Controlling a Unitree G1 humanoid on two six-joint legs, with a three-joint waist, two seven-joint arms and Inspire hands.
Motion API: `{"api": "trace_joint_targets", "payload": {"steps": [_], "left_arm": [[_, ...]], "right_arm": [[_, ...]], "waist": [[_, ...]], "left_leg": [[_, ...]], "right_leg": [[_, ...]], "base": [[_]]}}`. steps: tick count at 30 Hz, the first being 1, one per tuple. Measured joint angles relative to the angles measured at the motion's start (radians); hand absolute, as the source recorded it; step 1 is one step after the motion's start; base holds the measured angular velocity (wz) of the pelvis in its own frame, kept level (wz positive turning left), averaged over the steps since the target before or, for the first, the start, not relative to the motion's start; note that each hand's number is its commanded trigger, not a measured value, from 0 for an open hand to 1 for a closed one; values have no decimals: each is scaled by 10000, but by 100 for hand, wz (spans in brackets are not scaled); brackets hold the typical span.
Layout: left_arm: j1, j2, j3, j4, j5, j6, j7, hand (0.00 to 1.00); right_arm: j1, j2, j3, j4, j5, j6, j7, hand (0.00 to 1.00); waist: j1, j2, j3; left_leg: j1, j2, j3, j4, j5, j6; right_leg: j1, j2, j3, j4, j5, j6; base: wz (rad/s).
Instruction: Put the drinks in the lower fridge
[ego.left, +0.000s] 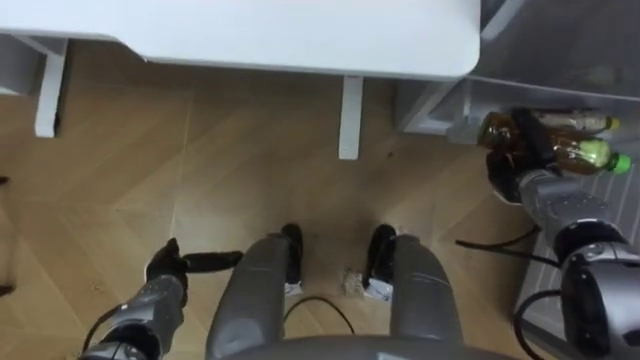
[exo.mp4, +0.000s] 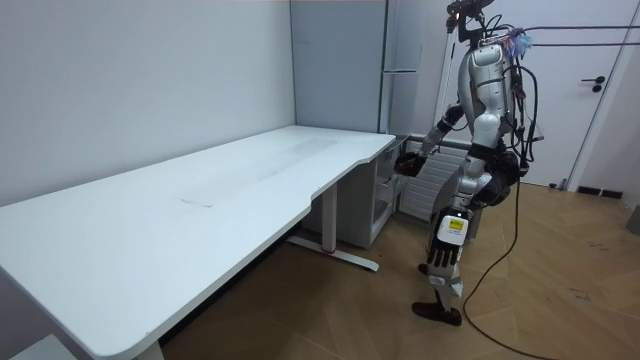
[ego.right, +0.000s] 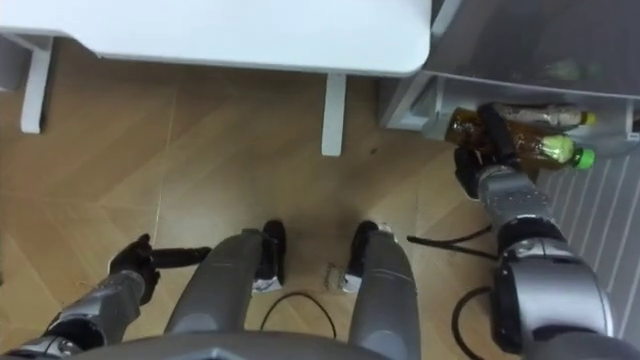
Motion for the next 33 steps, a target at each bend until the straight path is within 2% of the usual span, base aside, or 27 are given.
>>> {"api": "trace_joint_targets", "payload": {"steps": [3, 6, 13, 20, 21, 22, 23, 33], "left_arm": [[-28, 75, -266, -181, 1, -15, 260, 0], [13, 148, -512, -423, -9, 3, 438, 0], [-109, 265, -874, -432, -108, -23, 583, 0], [-107, 377, -964, -496, -90, -50, 749, 0], [-107, 428, -965, -487, -93, -89, 760, 0], [-107, 483, -966, -479, -94, -129, 775, 0], [-107, 512, -971, -467, -108, -156, 781, 0], [-79, 664, -1176, -443, -134, -215, 1018, 0]], "right_arm": [[-356, -364, 0, -1, 20, 0, -95, 100], [-572, -582, 4, -46, 76, 2, -192, 100], [-1644, -932, 87, -40, -42, 8, -498, 100], [-2023, -1144, 90, -46, -70, 8, -714, 100], [-2111, -1191, 91, -46, -69, 6, -779, 93], [-2194, -1236, 92, -46, -69, -2, -827, 33], [-2240, -1247, 106, -45, -99, -3, -886, 0], [-2326, -1294, 367, -64, -360, -48, -1403, 0]], "waist": [[44, -45, 10], [132, -189, 26], [99, -324, 37], [13, -461, 63], [-5, -478, 72], [-12, -495, 77], [-24, -498, 79], [-9, -496, 80]], "left_leg": [[-553, 11, 26, 247, -30, 39], [-864, 28, 26, 354, -45, 48], [-1535, 4, 207, 585, -88, 106], [-1813, 4, 234, 545, -87, 107], [-1817, 6, 240, 532, -87, 107], [-1815, 9, 243, 521, -88, 108], [-1814, 11, 245, 518, -88, 108], [-1816, 38, 243, 526, -88, 109]], "right_leg": [[-532, -7, 37, 184, 16, -7], [-832, -5, 44, 245, 29, -16], [-1608, -68, 219, 532, 44, 2], [-1925, -76, 238, 522, 42, -1], [-1932, -75, 237, 512, 41, 0], [-1931, -72, 237, 504, 40, 1], [-1930, -72, 231, 502, 40, 0], [-1914, -71, 196, 507, 37, -9]], "base": [[-1], [0], [-1], [0], [0], [0], [0], [0]]}}
